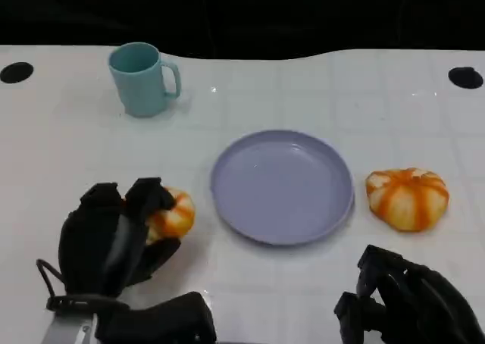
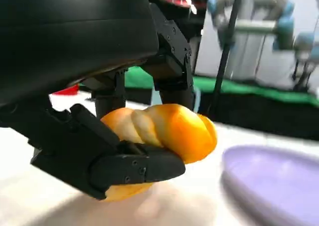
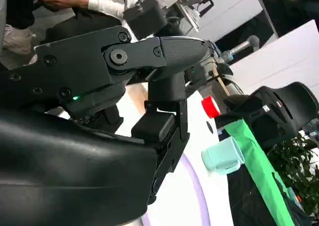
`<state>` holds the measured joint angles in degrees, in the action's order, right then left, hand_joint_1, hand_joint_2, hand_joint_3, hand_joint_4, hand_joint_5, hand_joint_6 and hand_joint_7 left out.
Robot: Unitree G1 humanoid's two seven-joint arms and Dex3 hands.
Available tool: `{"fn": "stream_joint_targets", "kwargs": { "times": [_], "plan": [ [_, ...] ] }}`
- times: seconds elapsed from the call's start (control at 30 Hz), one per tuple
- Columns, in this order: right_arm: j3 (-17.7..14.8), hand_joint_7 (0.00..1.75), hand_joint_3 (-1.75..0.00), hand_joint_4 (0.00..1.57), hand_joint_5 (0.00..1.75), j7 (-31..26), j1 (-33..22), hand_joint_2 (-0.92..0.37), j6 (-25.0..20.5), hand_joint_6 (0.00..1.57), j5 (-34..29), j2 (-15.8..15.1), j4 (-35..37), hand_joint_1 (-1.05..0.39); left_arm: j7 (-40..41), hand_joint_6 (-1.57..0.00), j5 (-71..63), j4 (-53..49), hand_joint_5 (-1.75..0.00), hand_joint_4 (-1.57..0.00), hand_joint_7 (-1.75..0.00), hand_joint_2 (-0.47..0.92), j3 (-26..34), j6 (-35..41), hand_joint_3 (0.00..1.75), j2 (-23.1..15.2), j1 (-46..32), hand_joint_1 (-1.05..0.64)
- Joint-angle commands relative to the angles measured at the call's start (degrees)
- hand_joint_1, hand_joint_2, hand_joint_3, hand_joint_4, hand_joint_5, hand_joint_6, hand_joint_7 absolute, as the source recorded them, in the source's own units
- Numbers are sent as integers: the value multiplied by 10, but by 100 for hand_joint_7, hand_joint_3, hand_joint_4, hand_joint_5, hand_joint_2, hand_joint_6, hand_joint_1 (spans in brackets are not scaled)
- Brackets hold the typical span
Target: Grasp the bread from the table and place it into the plate.
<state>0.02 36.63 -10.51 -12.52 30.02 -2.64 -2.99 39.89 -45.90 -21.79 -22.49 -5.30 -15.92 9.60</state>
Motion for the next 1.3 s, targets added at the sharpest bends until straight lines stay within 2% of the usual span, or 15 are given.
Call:
{"fn": "stream_joint_targets", "kwargs": {
  "times": [0.03, 0.23, 0.33, 0.47, 0.7, 0.87, 1.13, 1.3],
  "plan": [
    [-5, 142, -21, 90, 163, 3, 3, -92, 2, 78, 4, -5, 4, -74, 12, -73, -5, 13, -175, -92, -174, 38, 14, -7, 118, -2, 14, -5],
    [-4, 143, -22, 89, 163, 1, 2, -92, 4, 78, 1, -5, 4, -75, 15, -73, 1, 13, -175, -93, -175, 34, 19, -36, 120, 2, 36, -2],
    [-4, 142, -23, 89, 164, -1, 0, -92, 0, 78, 2, -5, 1, -74, 9, -76, 3, 15, -175, -96, -175, 28, 20, -49, 137, 8, 53, -5],
    [-2, 141, -23, 88, 165, 0, 0, -92, 1, 77, 1, -5, 2, -75, 0, -78, -3, 11, -175, -99, -175, 24, 16, -53, 144, 17, 79, -5],
    [-2, 140, -23, 88, 165, -5, -3, -92, -2, 78, 1, -4, -2, -74, -30, -77, -2, 3, -175, -97, -175, 25, 8, -56, 138, 26, 104, -3],
    [0, 140, -23, 88, 166, -8, -7, -92, -3, 78, -1, -6, -10, -75, -56, -75, 7, -64, -175, -96, -175, 27, -16, -104, 138, 39, 165, -5],
    [1, 140, -24, 88, 164, -3, -8, -92, 0, 78, 3, -5, -5, -74, -84, -76, 2, -141, -175, -94, -175, 21, -38, -101, 134, 69, 222, -4],
    [2, 140, -25, 87, 164, -2, -9, -92, 3, 77, 0, -6, -4, -73, -94, -74, 7, -206, -175, -92, -175, 27, -51, -100, 120, 95, 259, -6]
  ]
}}
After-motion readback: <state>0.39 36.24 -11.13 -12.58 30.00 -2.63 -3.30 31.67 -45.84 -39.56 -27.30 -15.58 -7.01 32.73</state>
